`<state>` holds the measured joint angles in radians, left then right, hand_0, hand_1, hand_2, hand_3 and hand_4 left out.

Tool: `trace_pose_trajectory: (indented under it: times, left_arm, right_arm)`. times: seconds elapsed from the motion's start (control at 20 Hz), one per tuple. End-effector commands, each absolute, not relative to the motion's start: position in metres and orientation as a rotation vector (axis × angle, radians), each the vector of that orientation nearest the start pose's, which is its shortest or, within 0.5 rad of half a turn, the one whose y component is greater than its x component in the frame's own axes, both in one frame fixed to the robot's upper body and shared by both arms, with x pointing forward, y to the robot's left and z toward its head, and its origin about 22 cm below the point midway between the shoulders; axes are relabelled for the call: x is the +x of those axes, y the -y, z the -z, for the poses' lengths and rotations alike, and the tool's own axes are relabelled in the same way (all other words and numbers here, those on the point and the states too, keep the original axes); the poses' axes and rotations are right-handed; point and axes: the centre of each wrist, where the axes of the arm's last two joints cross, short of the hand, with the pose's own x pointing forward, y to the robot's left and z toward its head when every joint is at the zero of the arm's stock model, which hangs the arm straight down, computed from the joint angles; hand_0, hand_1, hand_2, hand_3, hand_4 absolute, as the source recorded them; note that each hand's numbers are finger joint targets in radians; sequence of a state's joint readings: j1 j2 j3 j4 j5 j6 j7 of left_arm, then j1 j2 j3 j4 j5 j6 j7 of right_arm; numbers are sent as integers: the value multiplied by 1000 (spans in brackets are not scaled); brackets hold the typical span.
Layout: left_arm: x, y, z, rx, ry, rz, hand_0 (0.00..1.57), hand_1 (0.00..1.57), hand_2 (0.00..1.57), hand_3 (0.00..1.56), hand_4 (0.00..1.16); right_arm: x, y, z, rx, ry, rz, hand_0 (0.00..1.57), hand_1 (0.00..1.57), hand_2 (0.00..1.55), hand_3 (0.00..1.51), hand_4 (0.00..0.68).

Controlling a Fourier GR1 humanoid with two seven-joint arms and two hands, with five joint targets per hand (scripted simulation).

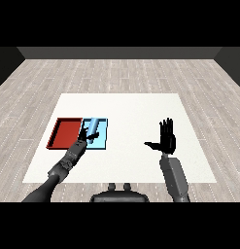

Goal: Pick the blue can and put it in the blue box

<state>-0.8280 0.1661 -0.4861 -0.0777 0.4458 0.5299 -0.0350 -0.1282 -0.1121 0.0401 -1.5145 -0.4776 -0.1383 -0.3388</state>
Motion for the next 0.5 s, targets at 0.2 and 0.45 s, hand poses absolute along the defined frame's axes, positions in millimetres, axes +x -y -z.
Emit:
trace_pose_trajectory:
  times: [0.2, 0.45]
  left_arm:
    - [364, -237, 78, 626, 871, 175, 0, 0, 0, 0, 0]
    - [372, -236, 69, 673, 940, 178, 0, 0, 0, 0, 0]
  right_arm:
    - [272, 229, -17, 202, 1913, 387, 0, 0, 0, 0, 0]
    - [280, 236, -17, 226, 1923, 395, 0, 0, 0, 0, 0]
